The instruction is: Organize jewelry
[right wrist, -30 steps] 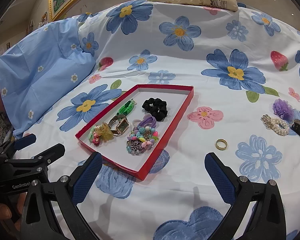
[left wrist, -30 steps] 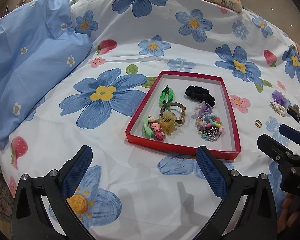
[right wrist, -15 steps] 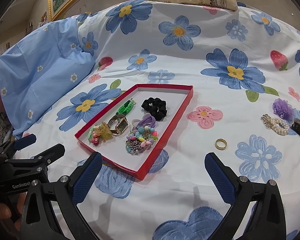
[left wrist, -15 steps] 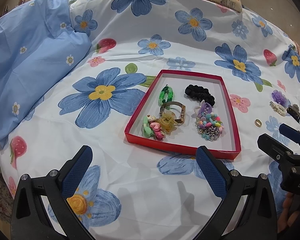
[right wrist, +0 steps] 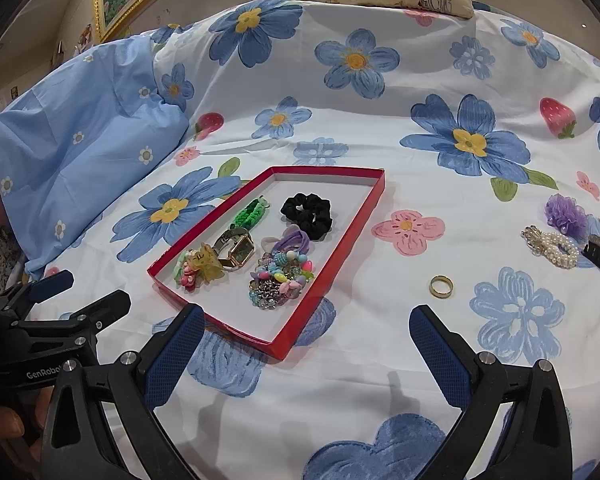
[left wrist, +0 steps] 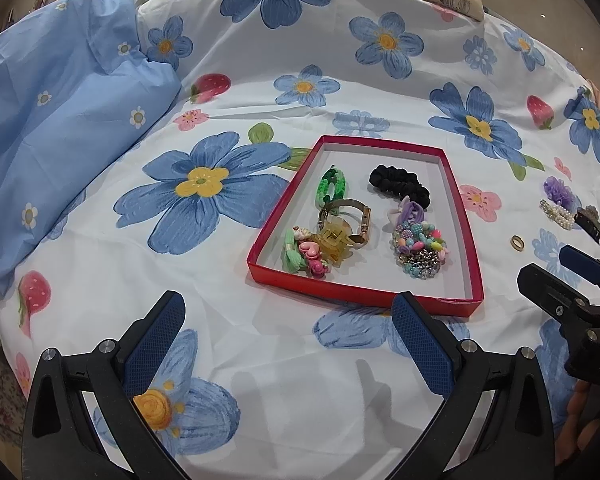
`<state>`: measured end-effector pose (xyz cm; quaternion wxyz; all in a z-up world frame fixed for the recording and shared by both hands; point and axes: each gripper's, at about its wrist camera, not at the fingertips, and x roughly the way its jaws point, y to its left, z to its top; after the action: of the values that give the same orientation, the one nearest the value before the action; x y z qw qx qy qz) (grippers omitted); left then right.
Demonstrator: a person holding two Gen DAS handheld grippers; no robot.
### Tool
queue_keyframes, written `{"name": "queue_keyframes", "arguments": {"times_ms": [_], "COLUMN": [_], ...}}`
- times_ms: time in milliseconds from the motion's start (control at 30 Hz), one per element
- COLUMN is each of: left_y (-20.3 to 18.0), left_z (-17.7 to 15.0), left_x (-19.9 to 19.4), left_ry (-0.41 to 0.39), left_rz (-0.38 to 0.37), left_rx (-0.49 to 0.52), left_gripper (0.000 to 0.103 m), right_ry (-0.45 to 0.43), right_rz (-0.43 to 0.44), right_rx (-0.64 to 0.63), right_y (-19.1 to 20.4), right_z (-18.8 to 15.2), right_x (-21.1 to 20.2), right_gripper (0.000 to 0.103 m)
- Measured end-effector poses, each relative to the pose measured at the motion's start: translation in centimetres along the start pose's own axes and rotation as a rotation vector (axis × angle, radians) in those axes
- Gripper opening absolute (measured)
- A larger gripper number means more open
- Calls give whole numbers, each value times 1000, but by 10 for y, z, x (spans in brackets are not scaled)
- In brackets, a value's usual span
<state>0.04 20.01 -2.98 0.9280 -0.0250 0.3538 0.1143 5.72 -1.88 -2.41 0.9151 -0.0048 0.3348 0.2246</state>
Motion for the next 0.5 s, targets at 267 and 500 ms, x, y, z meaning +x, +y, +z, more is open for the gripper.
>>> {"name": "queue_keyframes", "arguments": {"times_ms": [267, 500], "left_y": [0, 0], "left_z": [-1, 0], "left_x": [0, 1], "left_ry": [0, 1], "left_rz": [0, 0], "left_rx": [-2, 0], "left_gripper": [103, 103], "right_ry": [2, 4], "right_rz": [-3, -3], "right_rx": [4, 6], "right_y": [-1, -1], "right_z": [-1, -1], "right_x": [1, 1], "right_gripper": [103, 103]}}
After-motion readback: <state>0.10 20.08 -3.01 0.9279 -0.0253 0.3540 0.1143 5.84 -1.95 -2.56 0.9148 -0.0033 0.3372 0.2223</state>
